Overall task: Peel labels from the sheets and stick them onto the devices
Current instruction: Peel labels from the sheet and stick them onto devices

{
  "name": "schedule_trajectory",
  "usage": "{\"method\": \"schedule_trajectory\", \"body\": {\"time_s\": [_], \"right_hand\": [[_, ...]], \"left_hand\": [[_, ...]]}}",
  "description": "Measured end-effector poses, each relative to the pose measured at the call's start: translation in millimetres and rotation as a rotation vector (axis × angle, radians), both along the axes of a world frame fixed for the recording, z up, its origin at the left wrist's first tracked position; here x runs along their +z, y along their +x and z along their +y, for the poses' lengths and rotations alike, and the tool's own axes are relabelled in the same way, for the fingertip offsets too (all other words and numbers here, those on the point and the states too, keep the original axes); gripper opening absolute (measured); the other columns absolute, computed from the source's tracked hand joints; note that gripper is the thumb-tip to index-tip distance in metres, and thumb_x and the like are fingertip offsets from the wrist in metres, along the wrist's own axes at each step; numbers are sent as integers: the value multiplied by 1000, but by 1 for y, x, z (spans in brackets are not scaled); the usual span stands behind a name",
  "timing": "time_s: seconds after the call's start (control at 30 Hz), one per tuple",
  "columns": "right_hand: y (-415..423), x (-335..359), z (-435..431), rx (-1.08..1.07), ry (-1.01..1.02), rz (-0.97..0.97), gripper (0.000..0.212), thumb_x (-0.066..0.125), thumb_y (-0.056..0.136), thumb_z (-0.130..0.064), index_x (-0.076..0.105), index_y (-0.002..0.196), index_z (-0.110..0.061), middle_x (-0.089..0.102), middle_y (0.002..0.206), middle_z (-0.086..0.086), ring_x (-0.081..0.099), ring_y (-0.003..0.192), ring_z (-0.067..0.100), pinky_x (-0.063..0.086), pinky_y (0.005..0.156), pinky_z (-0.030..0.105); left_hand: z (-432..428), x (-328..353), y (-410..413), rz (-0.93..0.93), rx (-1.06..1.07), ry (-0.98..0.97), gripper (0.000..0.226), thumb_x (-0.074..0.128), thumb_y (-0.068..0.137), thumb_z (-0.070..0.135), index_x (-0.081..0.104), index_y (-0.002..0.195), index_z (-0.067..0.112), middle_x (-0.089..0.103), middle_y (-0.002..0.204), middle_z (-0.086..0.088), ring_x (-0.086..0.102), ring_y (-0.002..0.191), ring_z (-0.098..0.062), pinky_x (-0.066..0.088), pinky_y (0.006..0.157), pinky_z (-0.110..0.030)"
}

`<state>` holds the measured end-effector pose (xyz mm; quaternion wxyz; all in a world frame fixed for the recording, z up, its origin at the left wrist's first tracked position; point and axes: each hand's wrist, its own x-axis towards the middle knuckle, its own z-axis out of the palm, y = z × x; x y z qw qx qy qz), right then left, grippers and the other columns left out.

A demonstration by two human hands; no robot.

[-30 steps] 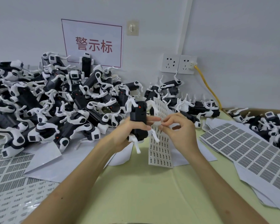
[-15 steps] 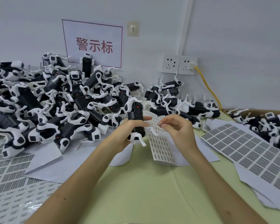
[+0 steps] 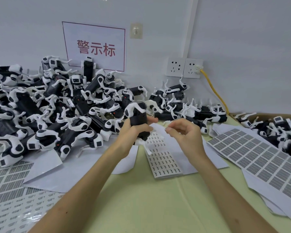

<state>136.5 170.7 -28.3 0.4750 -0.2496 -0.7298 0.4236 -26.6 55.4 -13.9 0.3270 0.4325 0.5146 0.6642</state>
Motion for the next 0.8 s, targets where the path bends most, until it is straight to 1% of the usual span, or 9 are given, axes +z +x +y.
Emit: {"method": "schedule_trajectory", "body": {"time_s": [0.13, 0.23, 0.3, 0.4, 0.5, 0.57, 0.63, 0.7, 0.8], "right_hand": [[0, -1, 1, -11, 11, -14, 16, 78, 86, -5, 75, 85, -21, 76, 85, -5, 73, 85, 18, 59, 88, 45], [0, -1, 2, -18, 46, -30, 18, 76, 88, -6, 77, 87, -24, 76, 86, -9, 71, 84, 12, 59, 83, 33], [0, -2, 1, -21, 61, -39, 19, 75, 89, -6, 78, 88, -24, 77, 87, -10, 71, 85, 9, 56, 79, 25], [0, -2, 0, -28, 82, -46, 23, 74, 90, -6, 78, 91, -29, 77, 87, -12, 70, 86, 5, 54, 78, 18], [0, -1, -1, -28, 90, -20, 30, 76, 89, -4, 75, 103, -30, 75, 82, -8, 71, 83, 5, 52, 76, 13], [0, -1, 1, -34, 78, -8, 27, 76, 88, -5, 75, 107, -25, 74, 82, -7, 71, 83, 5, 51, 77, 14], [1, -1, 3, -40, 65, -18, 19, 75, 90, -9, 77, 102, -23, 75, 85, -8, 70, 84, 5, 54, 79, 21], [0, -2, 3, -15, 52, -36, 14, 73, 92, -11, 77, 93, -25, 76, 87, -11, 69, 86, 6, 57, 81, 30], [0, -3, 2, 9, 48, -52, 20, 73, 92, -12, 76, 87, -31, 75, 87, -14, 69, 84, 5, 57, 80, 33]], "left_hand": [[0, -2, 4, 73, -72, -20, 33, 72, 72, 15, 78, 103, 11, 78, 116, -5, 69, 115, -20, 53, 99, -36], [-1, -2, 6, 97, -112, -16, 30, 70, 73, 15, 79, 101, 11, 78, 115, -9, 67, 119, -27, 49, 103, -38], [-2, -1, 8, 94, -136, -11, 29, 69, 74, 14, 78, 101, 10, 77, 116, -10, 67, 120, -26, 49, 104, -37], [-3, 1, 10, 88, -150, -5, 28, 68, 75, 12, 77, 101, 8, 77, 117, -12, 69, 118, -23, 50, 96, -33], [-4, 2, 11, 69, -154, -8, 26, 67, 75, 11, 77, 99, 11, 77, 116, -12, 71, 116, -21, 48, 91, -28], [-4, 2, 12, 57, -149, -7, 26, 67, 74, 11, 78, 98, 12, 77, 116, -12, 70, 117, -22, 48, 93, -31], [-4, 2, 12, 58, -149, -4, 26, 67, 75, 11, 78, 99, 12, 77, 117, -11, 69, 118, -22, 48, 95, -32], [-3, 2, 11, 61, -149, -6, 27, 68, 75, 12, 78, 100, 12, 77, 117, -9, 69, 119, -19, 48, 95, -32], [-4, 1, 11, 57, -150, -5, 26, 68, 75, 12, 79, 98, 14, 78, 115, -9, 70, 118, -18, 48, 92, -29]]}}
